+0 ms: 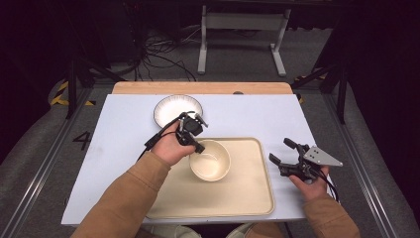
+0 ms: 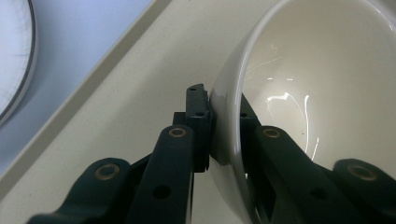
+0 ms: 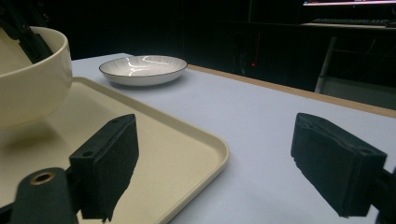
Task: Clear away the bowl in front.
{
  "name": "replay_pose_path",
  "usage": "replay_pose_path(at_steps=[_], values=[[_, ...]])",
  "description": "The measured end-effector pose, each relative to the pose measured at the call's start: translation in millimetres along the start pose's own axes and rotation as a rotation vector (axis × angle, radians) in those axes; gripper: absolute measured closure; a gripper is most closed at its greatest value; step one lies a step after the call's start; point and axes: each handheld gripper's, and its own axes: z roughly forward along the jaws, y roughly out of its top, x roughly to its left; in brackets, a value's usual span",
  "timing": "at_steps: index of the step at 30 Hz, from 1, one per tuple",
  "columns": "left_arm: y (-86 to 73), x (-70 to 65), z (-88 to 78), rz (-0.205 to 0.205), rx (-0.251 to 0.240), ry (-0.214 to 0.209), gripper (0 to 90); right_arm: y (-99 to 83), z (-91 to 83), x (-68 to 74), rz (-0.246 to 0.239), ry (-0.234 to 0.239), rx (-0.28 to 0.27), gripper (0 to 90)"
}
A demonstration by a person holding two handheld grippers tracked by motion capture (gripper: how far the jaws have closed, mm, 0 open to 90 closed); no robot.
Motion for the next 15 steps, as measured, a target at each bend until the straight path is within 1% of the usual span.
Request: replay_pose_path(at_steps=[3, 4, 7, 8, 9, 11, 13, 15], values=[[-2.0, 1.1, 4.3, -0.012, 0.016, -0.001, 82.9, 0.0, -0.1, 0.0, 0.0, 0.0, 0.0, 15.4], [-2.9, 2.3, 6.2, -0.008, 0.019, 0.0, 82.9, 0.0, -0.1, 0.0, 0.0, 0.001, 0.0, 15.4], [-4.7, 3.4, 10.2, -0.021, 0.025, 0.0, 82.8, 0.0, -0.1, -0.1, 0.001, 0.001, 0.0, 15.5], [-4.9, 4.1, 12.1, -0.014, 0.027, -0.002, 82.9, 0.0, -0.1, -0.1, 0.001, 0.001, 0.0, 15.5], [-4.9, 3.5, 13.3, -0.02, 0.031, 0.0, 82.9, 0.0, 0.0, -0.1, 0.001, 0.001, 0.0, 15.5], [-4.5, 3.0, 16.9, -0.016, 0.046, -0.002, 82.9, 0.0, 0.0, -0.1, 0.0, 0.001, 0.0, 15.5], [-4.6, 2.9, 19.7, -0.019, 0.042, -0.008, 82.9, 0.0, -0.1, -0.2, 0.001, 0.002, 0.0, 15.5], [-4.6, 3.3, 21.4, -0.017, 0.048, -0.015, 82.9, 0.0, -0.1, -0.2, 0.001, 0.002, 0.0, 15.5]])
